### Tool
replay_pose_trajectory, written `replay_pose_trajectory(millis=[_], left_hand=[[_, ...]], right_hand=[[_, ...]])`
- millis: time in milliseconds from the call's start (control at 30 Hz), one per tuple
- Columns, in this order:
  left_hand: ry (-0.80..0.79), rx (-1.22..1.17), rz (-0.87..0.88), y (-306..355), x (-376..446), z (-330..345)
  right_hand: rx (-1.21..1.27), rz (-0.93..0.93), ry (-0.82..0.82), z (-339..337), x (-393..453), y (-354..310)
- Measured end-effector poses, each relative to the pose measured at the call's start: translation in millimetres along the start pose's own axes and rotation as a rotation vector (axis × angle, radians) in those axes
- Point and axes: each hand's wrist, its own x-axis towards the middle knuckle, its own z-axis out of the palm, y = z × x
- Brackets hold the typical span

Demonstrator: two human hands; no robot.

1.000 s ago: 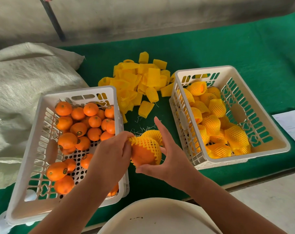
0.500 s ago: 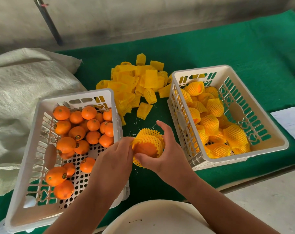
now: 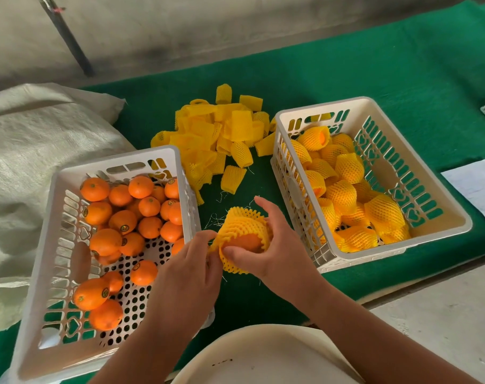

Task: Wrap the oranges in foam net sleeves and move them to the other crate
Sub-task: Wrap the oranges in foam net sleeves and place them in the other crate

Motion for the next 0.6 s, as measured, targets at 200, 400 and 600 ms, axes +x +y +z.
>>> replay_pose_trajectory(millis=[200, 400, 600], left_hand=[[-0.082, -0.426, -0.395, 15, 5, 11], [-0.117, -0.506, -0.481, 13, 12, 4], [-0.070, -0.410, -0.403, 15, 13, 1]], right_hand=[[0.246, 0.012, -0.001, -4, 2, 1], [0.277, 0.052, -0.138, -6, 4, 7], [0.234, 0.014, -0.099, -3, 3, 11]])
